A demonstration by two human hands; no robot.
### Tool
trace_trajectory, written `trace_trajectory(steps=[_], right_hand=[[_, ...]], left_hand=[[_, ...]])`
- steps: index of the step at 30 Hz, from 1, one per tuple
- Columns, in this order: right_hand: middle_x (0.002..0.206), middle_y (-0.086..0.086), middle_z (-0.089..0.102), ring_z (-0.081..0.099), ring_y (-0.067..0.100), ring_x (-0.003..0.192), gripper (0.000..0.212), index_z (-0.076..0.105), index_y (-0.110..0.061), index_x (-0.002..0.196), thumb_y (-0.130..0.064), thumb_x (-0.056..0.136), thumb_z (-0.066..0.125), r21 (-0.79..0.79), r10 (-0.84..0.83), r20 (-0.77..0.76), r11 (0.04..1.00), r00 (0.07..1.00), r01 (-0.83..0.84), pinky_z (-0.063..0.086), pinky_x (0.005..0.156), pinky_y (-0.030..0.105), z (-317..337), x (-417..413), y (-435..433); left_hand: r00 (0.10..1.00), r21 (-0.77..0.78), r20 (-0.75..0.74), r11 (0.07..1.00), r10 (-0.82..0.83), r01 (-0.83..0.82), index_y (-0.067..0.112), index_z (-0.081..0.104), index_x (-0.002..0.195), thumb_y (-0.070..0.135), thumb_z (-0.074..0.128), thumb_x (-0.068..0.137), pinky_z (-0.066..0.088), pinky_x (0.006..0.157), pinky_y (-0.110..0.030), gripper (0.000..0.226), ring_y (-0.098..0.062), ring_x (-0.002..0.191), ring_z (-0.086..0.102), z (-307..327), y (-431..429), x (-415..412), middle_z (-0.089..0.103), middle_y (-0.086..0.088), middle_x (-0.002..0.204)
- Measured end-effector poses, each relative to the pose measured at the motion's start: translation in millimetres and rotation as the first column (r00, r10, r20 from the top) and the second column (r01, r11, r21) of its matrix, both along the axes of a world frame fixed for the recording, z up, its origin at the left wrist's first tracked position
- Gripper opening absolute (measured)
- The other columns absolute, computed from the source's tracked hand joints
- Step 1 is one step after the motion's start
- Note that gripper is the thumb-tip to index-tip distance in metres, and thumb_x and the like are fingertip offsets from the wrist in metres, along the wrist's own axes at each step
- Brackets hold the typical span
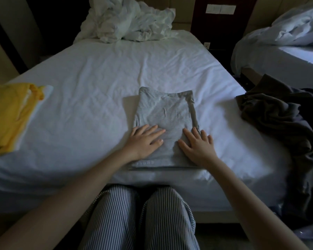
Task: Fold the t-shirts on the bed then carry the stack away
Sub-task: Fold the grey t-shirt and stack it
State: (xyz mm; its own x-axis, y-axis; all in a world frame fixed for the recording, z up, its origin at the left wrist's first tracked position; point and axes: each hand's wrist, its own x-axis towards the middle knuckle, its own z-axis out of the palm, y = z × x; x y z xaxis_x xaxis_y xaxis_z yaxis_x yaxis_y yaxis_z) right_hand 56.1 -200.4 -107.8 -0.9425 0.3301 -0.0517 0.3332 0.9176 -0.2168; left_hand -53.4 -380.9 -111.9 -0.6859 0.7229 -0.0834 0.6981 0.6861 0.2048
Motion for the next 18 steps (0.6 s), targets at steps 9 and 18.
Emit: trace_trajectory(steps=[9, 18], right_hand=[[0.135, 0.017, 0.037, 0.045, 0.038, 0.121, 0.069, 0.034, -0.010, 0.136, -0.044, 0.083, 0.062, -0.551, -0.487, -0.014, 0.732, 0.873, 0.400, 0.040, 0.101, 0.043, 30.6, -51.7, 2.0], [0.108, 0.008, 0.064, 0.062, 0.023, 0.094, 0.041, 0.056, -0.007, 0.122, -0.014, 0.083, 0.069, -0.859, -0.364, -0.061, 0.493, 0.929, 0.137, 0.053, 0.078, 0.032, 38.6, -30.7, -7.8]], left_hand=[[0.748, 0.408, 0.499, 0.642, 0.438, -0.649, 0.004, 0.045, 0.129, 0.041, 0.068, 0.074, 0.045, 0.095, -0.042, 0.070, -0.034, 0.114, 0.054, 20.5, -0.3, -48.8, 0.054, -0.018, 0.127], [0.670, 0.541, 0.742, 0.607, -0.019, -0.582, 0.014, 0.021, 0.149, -0.003, 0.055, 0.089, 0.038, 0.088, -0.021, 0.071, -0.020, 0.126, 0.044, 33.3, 5.8, -34.9, 0.042, -0.006, 0.143]])
